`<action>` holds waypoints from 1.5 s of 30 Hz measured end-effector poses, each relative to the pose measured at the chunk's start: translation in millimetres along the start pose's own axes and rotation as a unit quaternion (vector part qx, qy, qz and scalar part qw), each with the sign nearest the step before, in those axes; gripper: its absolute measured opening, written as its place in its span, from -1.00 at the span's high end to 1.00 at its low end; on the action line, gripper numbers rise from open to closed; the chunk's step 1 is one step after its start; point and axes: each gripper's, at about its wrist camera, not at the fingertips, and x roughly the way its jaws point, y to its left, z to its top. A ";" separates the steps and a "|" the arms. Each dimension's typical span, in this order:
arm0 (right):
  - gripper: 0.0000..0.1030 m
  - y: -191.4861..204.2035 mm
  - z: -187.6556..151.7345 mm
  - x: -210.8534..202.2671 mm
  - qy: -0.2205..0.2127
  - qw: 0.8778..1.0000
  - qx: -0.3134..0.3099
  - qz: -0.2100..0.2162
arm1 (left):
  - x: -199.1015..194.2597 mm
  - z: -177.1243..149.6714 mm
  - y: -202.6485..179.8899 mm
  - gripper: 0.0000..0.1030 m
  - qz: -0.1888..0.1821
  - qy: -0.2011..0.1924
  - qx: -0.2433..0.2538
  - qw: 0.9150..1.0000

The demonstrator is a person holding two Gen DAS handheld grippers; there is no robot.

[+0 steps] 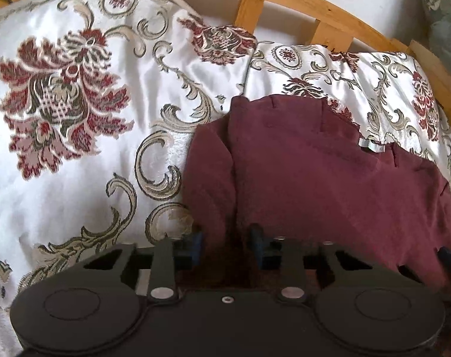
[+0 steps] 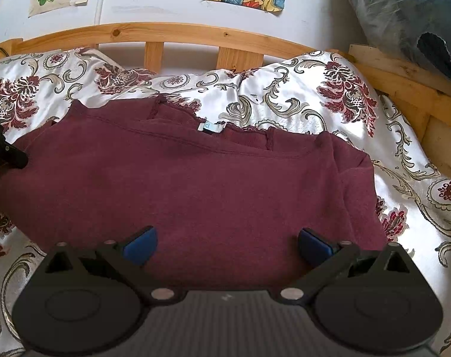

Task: Fold small clothes
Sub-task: 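Grasp one side edge of the folded top with the left gripper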

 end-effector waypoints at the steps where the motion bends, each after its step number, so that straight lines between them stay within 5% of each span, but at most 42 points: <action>1: -1.00 -0.1 0.0 -0.1 0.000 1.000 0.000 0.000 | -1.8 0.2 -3.5 0.63 0.002 -0.002 0.007 1.000; 11: -1.00 -14.4 10.6 -5.4 0.021 1.000 0.017 0.008 | -39.7 13.3 -58.2 0.77 0.000 -0.058 0.125 0.990; 19: -1.00 -59.6 24.4 -19.1 -0.002 0.998 0.058 -0.036 | -66.8 27.7 -143.5 0.80 -0.066 -0.088 0.229 0.967; 26: -1.00 -128.2 24.1 -19.4 -0.001 0.985 0.162 -0.065 | -45.5 8.4 -208.5 0.86 -0.126 -0.054 0.299 0.944; 33: -1.00 -155.9 22.8 -23.0 -0.026 0.978 0.198 -0.054 | -7.5 -25.7 -219.8 0.83 -0.135 -0.024 0.297 0.945; 35: -1.00 -155.4 23.8 -22.9 -0.041 0.980 0.194 -0.027 | -7.1 -32.3 -219.0 0.75 -0.134 -0.028 0.300 0.944; 37: -1.00 -152.0 27.0 -22.8 -0.055 0.980 0.189 0.001 | -12.1 -35.0 -218.5 0.44 -0.145 -0.031 0.296 0.944; 40: -1.00 -147.5 32.9 -18.2 -0.070 0.979 0.187 0.050 | -29.0 -38.7 -215.2 -0.54 -0.185 -0.045 0.292 0.937; 45: -1.00 -139.3 37.1 -5.2 -0.071 0.971 0.190 0.126 | -64.7 -46.7 -205.1 -0.71 -0.218 -0.092 0.294 0.926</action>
